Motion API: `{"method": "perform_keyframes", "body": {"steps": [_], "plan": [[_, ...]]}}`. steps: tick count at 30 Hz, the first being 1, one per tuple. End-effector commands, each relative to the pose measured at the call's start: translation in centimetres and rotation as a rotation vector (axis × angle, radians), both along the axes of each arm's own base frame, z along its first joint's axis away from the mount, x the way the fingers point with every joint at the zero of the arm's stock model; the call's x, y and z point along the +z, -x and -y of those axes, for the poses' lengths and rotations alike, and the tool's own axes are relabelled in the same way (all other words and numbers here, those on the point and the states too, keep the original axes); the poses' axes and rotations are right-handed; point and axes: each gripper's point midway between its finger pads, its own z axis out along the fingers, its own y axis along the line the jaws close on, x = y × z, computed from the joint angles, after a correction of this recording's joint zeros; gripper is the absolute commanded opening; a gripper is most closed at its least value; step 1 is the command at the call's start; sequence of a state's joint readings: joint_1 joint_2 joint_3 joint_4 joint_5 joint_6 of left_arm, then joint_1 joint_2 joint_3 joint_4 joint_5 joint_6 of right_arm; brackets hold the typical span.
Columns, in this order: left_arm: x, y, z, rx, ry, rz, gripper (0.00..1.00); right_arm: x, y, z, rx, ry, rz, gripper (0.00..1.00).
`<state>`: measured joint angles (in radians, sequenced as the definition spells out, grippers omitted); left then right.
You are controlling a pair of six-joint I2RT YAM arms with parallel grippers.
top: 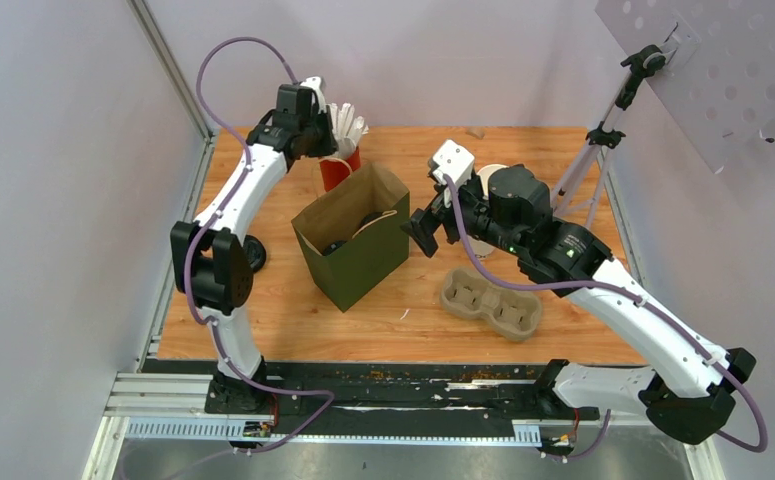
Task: Pack the takeout coffee
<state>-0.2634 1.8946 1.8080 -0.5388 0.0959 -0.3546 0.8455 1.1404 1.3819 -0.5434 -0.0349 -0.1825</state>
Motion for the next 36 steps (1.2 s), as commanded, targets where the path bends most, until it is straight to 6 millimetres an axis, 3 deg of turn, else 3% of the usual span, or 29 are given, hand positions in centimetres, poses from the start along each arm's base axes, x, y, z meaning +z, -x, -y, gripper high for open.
{"method": "perform_keyframes", "body": {"steps": [1,5,14,21,26,32,35,36], "plan": [[6.1,1.0,-1.0,0.057,0.059,0.139,0.00,2.2,-0.2,-0.1,0.004,-0.039,0.045,0.96],[5.9,1.6,-1.2,0.061,0.059,0.119,0.00,2.3,-0.1,-0.1,0.007,-0.040,0.045,0.96],[8.5,3.5,-1.6,0.081,0.092,0.140,0.00,2.6,0.1,0.1,0.006,-0.061,0.058,0.95],[6.4,2.3,-2.0,0.092,0.038,0.100,0.03,3.0,0.5,0.2,0.016,-0.080,0.064,0.95],[6.0,2.7,-1.7,0.082,0.048,0.066,0.00,2.8,0.7,0.8,0.006,-0.076,0.065,0.95],[8.0,3.8,-2.6,0.113,0.041,0.095,0.00,2.9,0.9,0.7,0.009,-0.090,0.066,0.95],[8.3,3.7,-2.7,0.125,0.045,0.104,0.17,2.9,0.8,0.5,0.015,-0.094,0.065,0.95],[8.1,3.7,-2.6,0.116,0.047,0.099,0.09,2.9,0.9,0.4,0.019,-0.095,0.063,0.95]]}}
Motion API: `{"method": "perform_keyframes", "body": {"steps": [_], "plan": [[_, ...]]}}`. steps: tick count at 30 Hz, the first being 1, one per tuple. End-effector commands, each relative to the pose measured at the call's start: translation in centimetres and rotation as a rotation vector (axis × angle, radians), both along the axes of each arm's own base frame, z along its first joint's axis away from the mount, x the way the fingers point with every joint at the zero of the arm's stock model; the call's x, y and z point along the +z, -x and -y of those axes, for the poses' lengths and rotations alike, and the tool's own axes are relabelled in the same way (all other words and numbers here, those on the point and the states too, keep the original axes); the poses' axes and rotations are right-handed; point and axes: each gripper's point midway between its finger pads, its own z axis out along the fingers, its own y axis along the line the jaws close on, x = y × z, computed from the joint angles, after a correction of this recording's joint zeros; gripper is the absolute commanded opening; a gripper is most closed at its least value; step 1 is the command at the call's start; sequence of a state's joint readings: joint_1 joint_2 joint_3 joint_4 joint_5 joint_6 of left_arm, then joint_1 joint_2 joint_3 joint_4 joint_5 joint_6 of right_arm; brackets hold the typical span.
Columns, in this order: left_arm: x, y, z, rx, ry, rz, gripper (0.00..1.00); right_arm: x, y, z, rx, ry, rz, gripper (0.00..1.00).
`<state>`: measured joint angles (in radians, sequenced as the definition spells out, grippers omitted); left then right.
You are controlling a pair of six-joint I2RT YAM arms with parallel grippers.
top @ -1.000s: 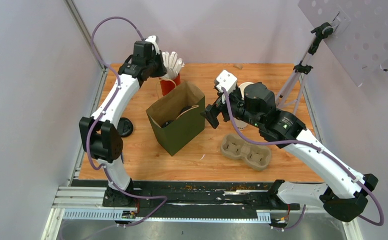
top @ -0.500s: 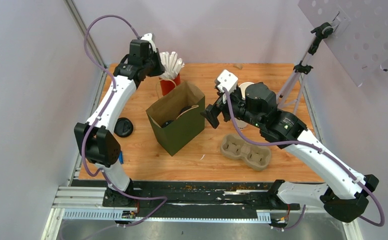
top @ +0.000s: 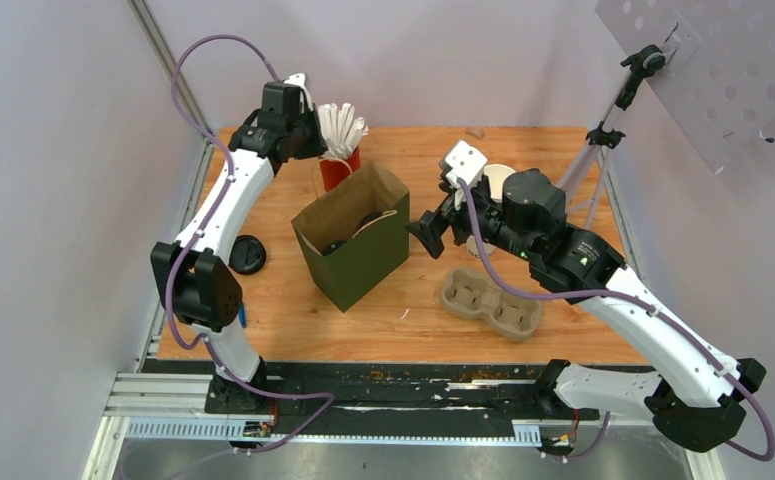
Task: Pack the takeout coffee
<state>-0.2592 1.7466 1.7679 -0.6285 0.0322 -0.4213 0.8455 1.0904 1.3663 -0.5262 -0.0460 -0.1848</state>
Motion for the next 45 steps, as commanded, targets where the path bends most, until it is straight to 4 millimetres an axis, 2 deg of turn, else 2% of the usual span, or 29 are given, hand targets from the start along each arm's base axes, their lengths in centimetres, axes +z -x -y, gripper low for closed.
{"method": "perform_keyframes", "body": {"steps": [1,7,12,20,28,35,41,45], "plan": [[4.0,0.2,-0.4,0.008,0.026,0.087,0.00,1.6,0.0,-0.3,0.010,-0.058,0.031,0.95],[4.8,0.2,-0.3,0.001,0.029,0.111,0.00,1.5,0.1,0.0,0.005,-0.051,0.032,0.95],[6.3,0.8,-0.3,0.008,0.061,0.127,0.00,1.5,0.1,0.0,0.005,-0.051,0.033,0.95],[10.4,3.1,-1.6,0.045,0.068,0.197,0.00,1.5,-0.1,-0.2,0.004,-0.058,0.040,0.95],[15.3,5.3,-1.9,0.016,0.078,0.291,0.00,1.4,-0.3,-0.5,0.007,-0.062,0.046,0.95],[20.1,8.2,-1.7,-0.047,0.104,0.386,0.00,1.9,-0.6,-0.8,0.007,-0.073,0.063,0.95],[25.1,12.4,1.0,-0.228,0.254,0.523,0.00,2.0,-1.4,-1.0,-0.012,-0.066,0.088,0.95],[27.8,15.3,1.9,-0.329,0.291,0.610,0.00,2.0,-2.2,-1.2,-0.029,-0.056,0.106,0.95]]}}
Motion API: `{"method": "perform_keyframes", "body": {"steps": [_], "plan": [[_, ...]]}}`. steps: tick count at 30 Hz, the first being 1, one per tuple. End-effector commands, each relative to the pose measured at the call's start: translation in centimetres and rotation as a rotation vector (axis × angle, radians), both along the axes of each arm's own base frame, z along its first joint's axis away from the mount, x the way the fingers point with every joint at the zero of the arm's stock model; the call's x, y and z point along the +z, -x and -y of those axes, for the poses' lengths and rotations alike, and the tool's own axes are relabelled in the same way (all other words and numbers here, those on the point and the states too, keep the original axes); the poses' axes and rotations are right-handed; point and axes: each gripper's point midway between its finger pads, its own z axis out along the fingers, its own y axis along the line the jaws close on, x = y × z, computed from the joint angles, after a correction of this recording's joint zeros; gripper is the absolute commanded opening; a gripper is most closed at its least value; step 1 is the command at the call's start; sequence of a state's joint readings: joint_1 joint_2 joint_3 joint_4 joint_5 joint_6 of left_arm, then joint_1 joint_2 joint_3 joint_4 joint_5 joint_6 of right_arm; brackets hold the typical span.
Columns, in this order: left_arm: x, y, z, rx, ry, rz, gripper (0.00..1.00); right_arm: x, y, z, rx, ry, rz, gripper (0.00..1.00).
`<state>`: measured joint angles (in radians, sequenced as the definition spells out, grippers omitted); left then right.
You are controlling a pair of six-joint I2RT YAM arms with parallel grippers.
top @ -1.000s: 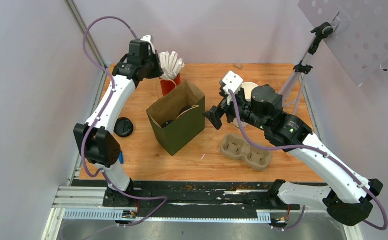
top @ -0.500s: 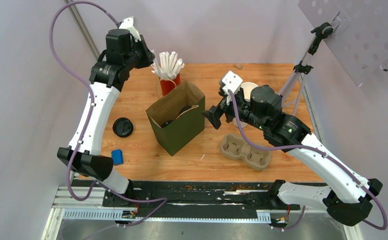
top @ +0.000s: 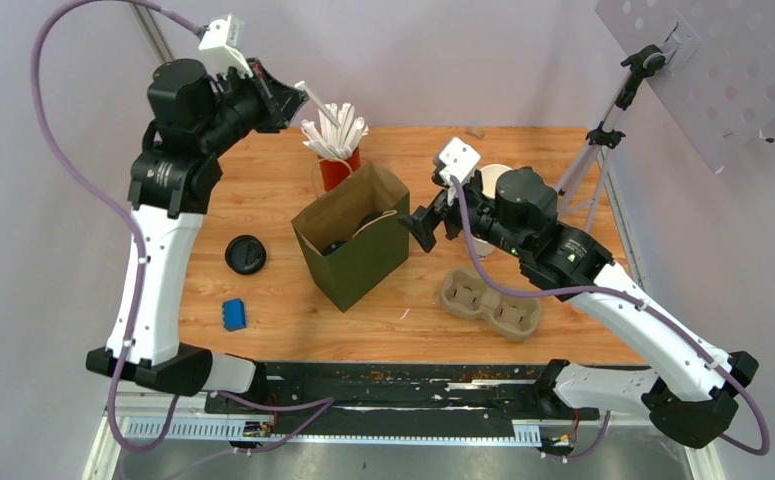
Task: Pack the takeout coffee
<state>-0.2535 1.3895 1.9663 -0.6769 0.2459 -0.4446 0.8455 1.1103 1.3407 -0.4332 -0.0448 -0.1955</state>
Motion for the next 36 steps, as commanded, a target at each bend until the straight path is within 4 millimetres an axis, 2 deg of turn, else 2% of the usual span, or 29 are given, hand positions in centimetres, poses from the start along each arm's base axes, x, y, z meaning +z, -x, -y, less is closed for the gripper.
{"method": "perform_keyframes", "body": {"steps": [1,5,8,10,13,18,23,29,33,35,36], "plan": [[5.4,4.3,1.6,-0.166,0.060,0.177,0.00,1.7,-1.4,-0.1,-0.038,-0.028,0.071,0.95],[6.5,6.4,3.3,-0.306,0.097,0.212,0.00,2.3,-2.4,0.6,-0.109,-0.035,0.091,0.95],[6.1,7.3,4.8,-0.419,0.145,0.200,0.00,2.7,-3.1,1.5,-0.175,-0.052,0.100,0.95],[5.0,7.2,5.3,-0.451,0.154,0.171,0.00,2.9,-3.4,2.1,-0.216,-0.061,0.104,0.95],[3.2,6.5,5.1,-0.420,0.135,0.126,0.00,2.9,-3.6,2.9,-0.258,-0.067,0.103,0.95],[-0.1,5.5,4.4,-0.354,0.110,0.054,0.00,2.2,-3.5,3.6,-0.280,-0.057,0.097,0.94],[-2.8,4.8,4.8,-0.350,0.153,-0.004,0.00,2.1,-3.5,4.0,-0.296,-0.059,0.097,0.95],[-5.0,4.7,5.4,-0.375,0.190,-0.057,0.00,1.8,-3.5,4.4,-0.305,-0.040,0.101,0.95],[-7.3,5.0,5.4,-0.380,0.188,-0.113,0.00,1.8,-3.3,4.6,-0.305,-0.035,0.106,0.95],[-7.9,5.1,5.3,-0.373,0.182,-0.122,0.07,1.8,-3.3,4.7,-0.306,-0.033,0.110,0.95],[-8.1,5.1,5.3,-0.369,0.178,-0.124,0.15,1.8,-3.3,4.7,-0.306,-0.032,0.111,0.95]]}}
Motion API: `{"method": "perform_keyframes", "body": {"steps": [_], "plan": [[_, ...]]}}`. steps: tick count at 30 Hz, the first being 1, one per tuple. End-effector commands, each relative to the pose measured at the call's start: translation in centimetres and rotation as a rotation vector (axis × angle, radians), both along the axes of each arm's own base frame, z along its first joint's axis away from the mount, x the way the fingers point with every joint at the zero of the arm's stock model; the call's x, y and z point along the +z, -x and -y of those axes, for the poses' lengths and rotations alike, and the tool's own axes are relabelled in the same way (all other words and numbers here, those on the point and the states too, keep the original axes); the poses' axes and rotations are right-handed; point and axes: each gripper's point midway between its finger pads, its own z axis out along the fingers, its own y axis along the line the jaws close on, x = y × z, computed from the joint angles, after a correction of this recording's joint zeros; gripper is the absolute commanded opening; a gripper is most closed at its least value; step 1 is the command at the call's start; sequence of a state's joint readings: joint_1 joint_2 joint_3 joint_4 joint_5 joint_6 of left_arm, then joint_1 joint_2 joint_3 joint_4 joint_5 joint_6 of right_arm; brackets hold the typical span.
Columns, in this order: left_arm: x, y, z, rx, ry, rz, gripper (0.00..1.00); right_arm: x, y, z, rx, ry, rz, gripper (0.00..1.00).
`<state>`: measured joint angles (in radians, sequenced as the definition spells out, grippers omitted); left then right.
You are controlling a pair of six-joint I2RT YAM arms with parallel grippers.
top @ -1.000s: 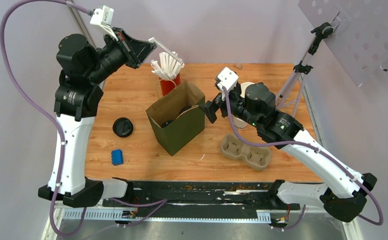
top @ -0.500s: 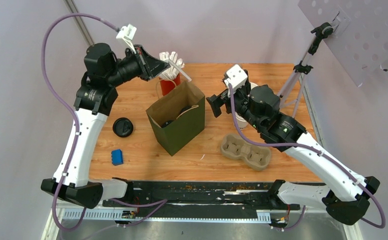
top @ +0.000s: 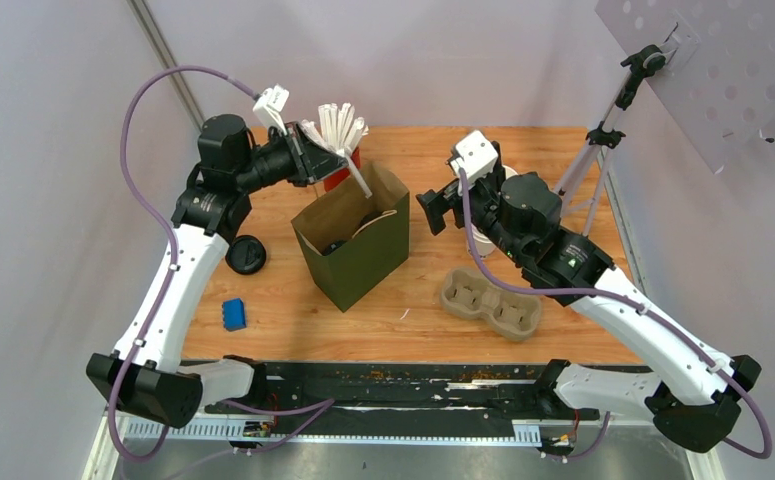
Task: Pack the takeout coffee
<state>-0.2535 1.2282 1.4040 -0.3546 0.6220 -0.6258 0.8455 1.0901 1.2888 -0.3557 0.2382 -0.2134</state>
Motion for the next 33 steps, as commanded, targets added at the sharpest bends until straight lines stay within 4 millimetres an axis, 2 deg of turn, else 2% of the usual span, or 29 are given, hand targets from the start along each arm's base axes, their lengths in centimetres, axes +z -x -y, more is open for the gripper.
{"method": "perform_keyframes", "body": {"steps": [1,4,6,7,10,15,18,20,21,25,28,31,33], "plan": [[2.1,1.1,-0.3,-0.006,0.016,0.081,0.25,1.6,0.1,1.1,-0.028,-0.030,0.047,0.95],[2.2,0.4,-0.9,0.034,-0.035,0.094,0.62,1.7,0.2,1.1,-0.027,-0.025,0.050,0.95],[2.1,-0.6,-1.8,0.086,-0.097,0.096,0.97,1.7,0.2,1.2,-0.026,-0.021,0.052,0.95],[2.2,-0.9,-2.2,0.111,-0.128,0.098,0.99,1.7,0.2,1.2,-0.026,-0.020,0.053,0.95],[2.3,-2.6,-4.1,0.225,-0.211,0.092,1.00,1.7,0.4,1.5,-0.030,-0.019,0.053,0.95],[3.5,-5.9,-7.3,0.441,-0.257,0.101,1.00,1.7,0.6,1.6,-0.021,-0.021,0.054,0.95],[2.8,-7.6,-9.1,0.535,-0.299,0.089,1.00,1.6,0.8,1.6,-0.015,-0.020,0.054,0.95],[1.9,-8.9,-10.3,0.583,-0.309,0.077,1.00,1.6,0.9,1.7,-0.017,-0.026,0.052,0.95],[1.4,-9.7,-11.5,0.637,-0.287,0.053,1.00,1.5,0.9,1.7,-0.018,-0.027,0.049,0.95],[-1.4,-13.0,-12.9,0.648,-0.178,-0.027,0.99,1.4,1.2,1.9,-0.016,-0.027,0.039,0.95],[-4.0,-14.9,-12.6,0.612,-0.187,-0.087,0.90,1.3,1.3,2.1,-0.016,-0.022,0.035,0.95],[-7.4,-16.7,-11.8,0.557,-0.219,-0.152,0.76,1.3,1.3,2.2,-0.021,-0.015,0.035,0.95],[-8.6,-17.4,-10.9,0.518,-0.193,-0.183,0.72,1.4,1.3,2.3,-0.024,-0.009,0.034,0.95]]}}
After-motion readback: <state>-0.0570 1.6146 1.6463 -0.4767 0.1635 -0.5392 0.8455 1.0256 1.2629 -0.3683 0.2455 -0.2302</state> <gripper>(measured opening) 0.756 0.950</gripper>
